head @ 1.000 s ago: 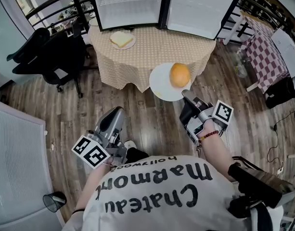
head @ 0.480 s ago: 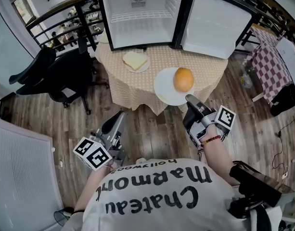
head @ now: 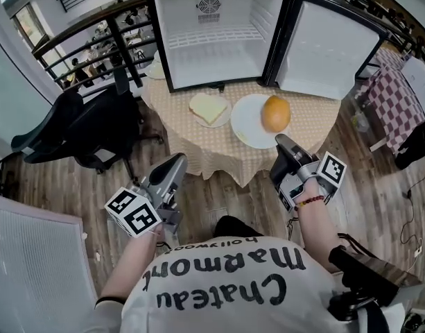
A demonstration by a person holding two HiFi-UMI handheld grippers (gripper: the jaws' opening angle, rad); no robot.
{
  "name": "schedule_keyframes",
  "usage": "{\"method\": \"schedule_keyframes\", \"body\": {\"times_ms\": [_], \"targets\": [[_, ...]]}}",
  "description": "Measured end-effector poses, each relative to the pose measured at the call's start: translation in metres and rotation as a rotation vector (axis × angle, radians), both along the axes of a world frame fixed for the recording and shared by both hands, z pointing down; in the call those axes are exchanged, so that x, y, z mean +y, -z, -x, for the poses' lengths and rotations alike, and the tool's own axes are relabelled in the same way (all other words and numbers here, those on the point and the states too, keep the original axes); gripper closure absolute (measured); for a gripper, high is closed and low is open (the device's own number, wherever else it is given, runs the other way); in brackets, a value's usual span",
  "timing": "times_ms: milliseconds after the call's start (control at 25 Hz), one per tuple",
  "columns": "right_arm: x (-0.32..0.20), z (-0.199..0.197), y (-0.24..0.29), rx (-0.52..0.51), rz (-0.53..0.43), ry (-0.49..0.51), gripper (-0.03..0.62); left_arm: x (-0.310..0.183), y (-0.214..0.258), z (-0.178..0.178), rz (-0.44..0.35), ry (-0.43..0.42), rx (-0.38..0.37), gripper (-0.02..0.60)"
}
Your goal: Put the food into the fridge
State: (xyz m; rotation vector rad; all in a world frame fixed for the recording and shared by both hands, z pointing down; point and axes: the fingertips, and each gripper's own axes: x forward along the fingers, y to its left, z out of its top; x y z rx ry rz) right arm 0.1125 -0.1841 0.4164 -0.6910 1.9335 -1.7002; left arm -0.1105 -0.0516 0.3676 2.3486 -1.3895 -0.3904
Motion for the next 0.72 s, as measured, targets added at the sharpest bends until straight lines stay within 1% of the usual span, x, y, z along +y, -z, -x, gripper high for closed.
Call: {"method": "schedule_keyframes", "body": {"times_ms": [200, 320, 400, 480, 560, 720], "targets": [[-0.04, 0.013, 0.004, 0.012, -0.001, -0.027, 0.569, -0.051, 0.001, -0.001, 0.009, -0.059, 0.031, 0.577], [-0.07, 0.019, 0.002, 0.02, -0.008, -0.03, 0.569, -0.086, 0.003, -0.003, -0.015, -0.092, 0.024, 0.577], [-0.088, 0.023, -0.001, 0.032, -0.011, -0.026, 0.569, -0.107, 0.003, -0.002, -0.033, -0.085, 0.023, 0.577], [-0.107, 0.03, -0.003, 0.037, -0.003, -0.02, 0.568, -0.13, 0.002, 0.001, -0.034, -0.073, 0.042, 0.577], [-0.125, 0.039, -0.002, 0.031, 0.007, -0.01, 0.569, -0.155, 0.001, 0.004, -0.026, -0.087, 0.054, 0.577], [-0.164, 0.05, 0.005, 0.003, 0.022, -0.004, 0.569, -0.205, -0.003, 0.008, -0.011, -0.122, 0.038, 0.577]]}}
